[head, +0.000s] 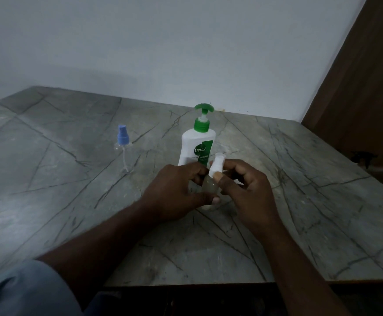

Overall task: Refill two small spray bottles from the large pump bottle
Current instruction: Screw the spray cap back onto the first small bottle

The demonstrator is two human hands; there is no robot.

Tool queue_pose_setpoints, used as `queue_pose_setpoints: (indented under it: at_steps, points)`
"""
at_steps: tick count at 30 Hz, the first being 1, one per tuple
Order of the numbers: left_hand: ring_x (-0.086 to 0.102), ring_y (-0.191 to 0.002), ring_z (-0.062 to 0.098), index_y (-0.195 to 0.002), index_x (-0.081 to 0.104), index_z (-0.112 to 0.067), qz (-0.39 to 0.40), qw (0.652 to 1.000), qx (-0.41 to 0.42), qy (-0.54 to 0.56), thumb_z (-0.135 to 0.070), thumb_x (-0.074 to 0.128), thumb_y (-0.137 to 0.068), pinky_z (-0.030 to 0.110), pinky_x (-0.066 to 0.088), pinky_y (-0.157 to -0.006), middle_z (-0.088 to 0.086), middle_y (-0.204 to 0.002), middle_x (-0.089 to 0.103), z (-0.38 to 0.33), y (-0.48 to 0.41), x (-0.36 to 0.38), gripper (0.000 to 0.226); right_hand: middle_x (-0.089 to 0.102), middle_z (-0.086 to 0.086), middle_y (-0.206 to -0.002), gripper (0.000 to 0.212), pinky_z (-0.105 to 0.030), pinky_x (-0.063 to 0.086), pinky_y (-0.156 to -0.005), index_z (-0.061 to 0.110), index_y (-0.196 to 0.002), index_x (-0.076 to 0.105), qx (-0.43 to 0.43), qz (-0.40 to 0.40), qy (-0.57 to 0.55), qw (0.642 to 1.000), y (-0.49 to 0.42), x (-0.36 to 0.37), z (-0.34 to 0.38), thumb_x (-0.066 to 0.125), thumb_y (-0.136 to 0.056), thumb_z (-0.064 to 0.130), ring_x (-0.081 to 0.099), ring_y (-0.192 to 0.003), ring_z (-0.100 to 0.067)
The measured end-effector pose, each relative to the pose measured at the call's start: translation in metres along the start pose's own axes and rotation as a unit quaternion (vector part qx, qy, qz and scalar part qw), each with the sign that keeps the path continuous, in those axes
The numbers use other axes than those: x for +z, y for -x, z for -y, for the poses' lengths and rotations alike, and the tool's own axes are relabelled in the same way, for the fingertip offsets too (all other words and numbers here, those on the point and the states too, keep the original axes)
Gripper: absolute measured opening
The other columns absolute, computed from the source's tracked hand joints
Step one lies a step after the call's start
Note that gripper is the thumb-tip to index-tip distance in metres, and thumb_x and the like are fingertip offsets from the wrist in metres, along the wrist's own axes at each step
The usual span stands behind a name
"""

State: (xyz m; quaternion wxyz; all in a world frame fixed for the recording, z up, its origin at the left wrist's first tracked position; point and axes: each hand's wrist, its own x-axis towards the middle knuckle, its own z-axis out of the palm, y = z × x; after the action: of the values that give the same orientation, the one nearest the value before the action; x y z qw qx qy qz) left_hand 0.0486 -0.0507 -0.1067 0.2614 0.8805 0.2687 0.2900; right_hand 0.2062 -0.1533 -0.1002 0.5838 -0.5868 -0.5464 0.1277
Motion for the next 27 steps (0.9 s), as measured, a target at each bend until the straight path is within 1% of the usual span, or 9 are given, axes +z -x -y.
queue_pose_setpoints:
  at_steps: [2, 7, 10, 12, 15, 18, 22, 24, 27]
  points:
    - [0.058, -0.079, -0.020, -0.114, 0.067, -0.035, 0.003, 1.000, 0.000, -0.004, -0.062, 0.079, -0.075, 0.009, 0.038, -0.061, -0.020, -0.098, 0.069, 0.0002, -0.0007, 0.0004, 0.049, 0.071, 0.019, -0.091, 0.016, -0.019, 0.054, -0.067, 0.039, -0.094, 0.069, -0.002, -0.008, 0.015, 1.000, -0.0007, 0.0009, 0.0004, 0.075, -0.080, 0.039, 0.069, -0.089, -0.005]
    - [0.057, -0.077, -0.021, -0.119, 0.066, -0.033, 0.004, 1.000, 0.004, -0.011, -0.062, 0.079, -0.076, 0.010, 0.037, -0.061, -0.019, -0.099, 0.068, -0.0002, -0.0010, 0.0003, 0.054, 0.069, 0.022, -0.087, 0.024, -0.025, 0.054, -0.066, 0.042, -0.086, 0.062, -0.002, -0.027, 0.024, 0.999, -0.0009, 0.0034, 0.0008, 0.075, -0.070, 0.054, 0.070, -0.086, -0.005]
    - [0.054, -0.081, -0.026, -0.118, 0.065, -0.035, 0.005, 1.000, 0.004, -0.009, -0.061, 0.079, -0.076, 0.010, 0.036, -0.060, -0.020, -0.096, 0.064, 0.0000, -0.0007, 0.0007, 0.052, 0.070, 0.022, -0.089, 0.029, -0.021, 0.054, -0.064, 0.039, -0.087, 0.063, -0.014, -0.045, 0.047, 0.998, -0.0007, 0.0046, 0.0016, 0.076, -0.069, 0.057, 0.070, -0.085, -0.003]
    - [0.053, -0.081, -0.027, -0.118, 0.064, -0.036, -0.002, 1.000, 0.003, -0.008, -0.061, 0.080, -0.075, 0.009, 0.036, -0.059, -0.021, -0.096, 0.064, 0.0006, -0.0009, 0.0012, 0.053, 0.071, 0.019, -0.087, 0.029, -0.021, 0.053, -0.063, 0.034, -0.085, 0.063, -0.020, -0.055, 0.056, 0.997, -0.0003, 0.0043, 0.0007, 0.081, -0.071, 0.052, 0.070, -0.083, -0.004]
    - [0.054, -0.080, -0.026, -0.118, 0.064, -0.037, -0.009, 1.000, 0.003, -0.016, -0.066, 0.079, -0.072, 0.008, 0.035, -0.059, -0.020, -0.098, 0.067, 0.0015, -0.0006, 0.0013, 0.056, 0.071, 0.015, -0.091, 0.034, -0.022, 0.055, -0.065, 0.031, -0.100, 0.066, -0.007, -0.044, 0.031, 0.998, 0.0012, 0.0025, 0.0009, 0.082, -0.074, 0.046, 0.070, -0.086, -0.007]
    - [0.056, -0.082, -0.023, -0.115, 0.064, -0.039, -0.007, 1.000, 0.003, -0.019, -0.069, 0.078, -0.071, 0.006, 0.034, -0.059, -0.020, -0.099, 0.069, 0.0019, -0.0003, 0.0010, 0.055, 0.073, 0.013, -0.099, 0.035, -0.027, 0.057, -0.071, 0.029, -0.116, 0.071, 0.009, -0.006, 0.009, 1.000, 0.0019, 0.0015, 0.0016, 0.074, -0.083, 0.040, 0.070, -0.095, -0.008]
    - [0.056, -0.079, -0.022, -0.114, 0.065, -0.037, -0.008, 1.000, -0.002, -0.009, -0.067, 0.078, -0.071, 0.011, 0.035, -0.057, -0.018, -0.099, 0.069, 0.0017, -0.0009, 0.0023, 0.054, 0.073, 0.013, -0.093, 0.013, -0.024, 0.052, -0.070, 0.030, -0.099, 0.072, 0.009, -0.001, 0.035, 0.999, 0.0007, 0.0025, 0.0001, 0.078, -0.088, 0.024, 0.069, -0.091, -0.007]
    - [0.055, -0.077, -0.023, -0.113, 0.064, -0.037, -0.008, 1.000, 0.004, -0.008, -0.066, 0.079, -0.070, 0.012, 0.035, -0.057, -0.019, -0.097, 0.068, 0.0016, -0.0011, 0.0030, 0.054, 0.072, 0.015, -0.089, 0.017, -0.017, 0.049, -0.066, 0.033, -0.089, 0.066, 0.014, -0.012, 0.041, 0.999, 0.0006, 0.0041, 0.0005, 0.082, -0.084, 0.028, 0.068, -0.089, -0.004]
    - [0.054, -0.077, -0.024, -0.115, 0.064, -0.035, -0.006, 1.000, 0.010, -0.011, -0.065, 0.080, -0.070, 0.012, 0.035, -0.058, -0.018, -0.099, 0.068, 0.0020, -0.0011, 0.0028, 0.056, 0.072, 0.016, -0.089, 0.022, -0.011, 0.047, -0.063, 0.034, -0.086, 0.063, 0.012, -0.022, 0.044, 0.999, 0.0009, 0.0062, 0.0016, 0.084, -0.081, 0.031, 0.068, -0.089, -0.002]
